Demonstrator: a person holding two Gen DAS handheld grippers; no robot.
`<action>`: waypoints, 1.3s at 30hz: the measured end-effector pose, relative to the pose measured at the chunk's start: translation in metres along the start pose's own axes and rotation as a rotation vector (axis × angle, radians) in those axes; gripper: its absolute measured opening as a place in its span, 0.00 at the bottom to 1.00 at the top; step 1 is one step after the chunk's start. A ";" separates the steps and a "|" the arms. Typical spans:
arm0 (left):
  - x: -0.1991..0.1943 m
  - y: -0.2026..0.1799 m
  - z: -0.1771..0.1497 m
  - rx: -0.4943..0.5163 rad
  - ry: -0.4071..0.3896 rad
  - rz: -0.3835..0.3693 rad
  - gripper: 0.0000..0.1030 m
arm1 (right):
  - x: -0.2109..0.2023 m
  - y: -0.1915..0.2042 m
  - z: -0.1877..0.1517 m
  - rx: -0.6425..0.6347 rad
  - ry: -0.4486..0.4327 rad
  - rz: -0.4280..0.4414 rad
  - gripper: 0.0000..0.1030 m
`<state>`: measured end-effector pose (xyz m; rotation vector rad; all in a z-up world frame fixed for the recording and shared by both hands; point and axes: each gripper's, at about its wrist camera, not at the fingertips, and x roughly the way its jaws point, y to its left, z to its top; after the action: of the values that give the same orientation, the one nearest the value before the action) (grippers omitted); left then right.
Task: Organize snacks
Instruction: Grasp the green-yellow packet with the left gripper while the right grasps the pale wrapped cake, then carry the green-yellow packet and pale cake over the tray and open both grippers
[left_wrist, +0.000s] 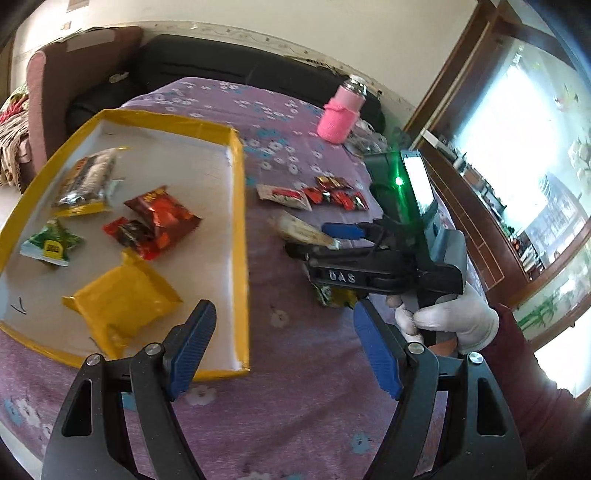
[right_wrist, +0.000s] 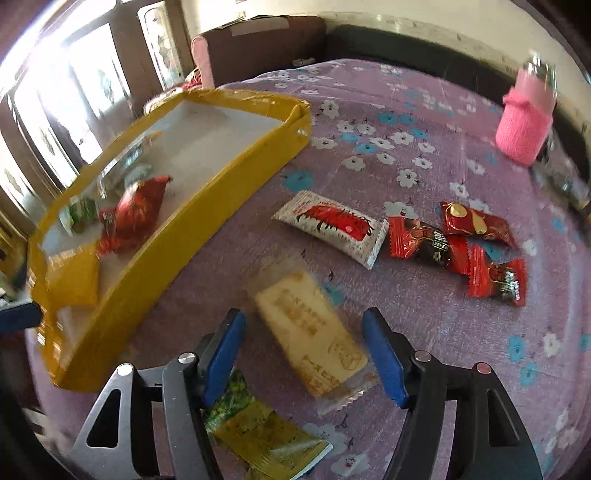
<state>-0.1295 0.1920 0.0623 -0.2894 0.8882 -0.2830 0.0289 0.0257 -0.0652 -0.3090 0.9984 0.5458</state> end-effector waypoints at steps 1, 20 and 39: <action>0.001 -0.004 -0.001 0.007 0.004 0.000 0.75 | -0.003 -0.003 0.000 0.028 0.000 -0.005 0.35; 0.107 -0.076 0.011 0.183 0.098 0.161 0.75 | -0.048 -0.116 -0.072 0.418 -0.135 0.031 0.34; 0.081 -0.075 0.007 0.154 0.047 0.104 0.46 | -0.050 -0.117 -0.077 0.453 -0.169 0.044 0.34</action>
<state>-0.0846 0.0944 0.0352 -0.0940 0.9190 -0.2612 0.0193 -0.1226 -0.0620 0.1602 0.9365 0.3649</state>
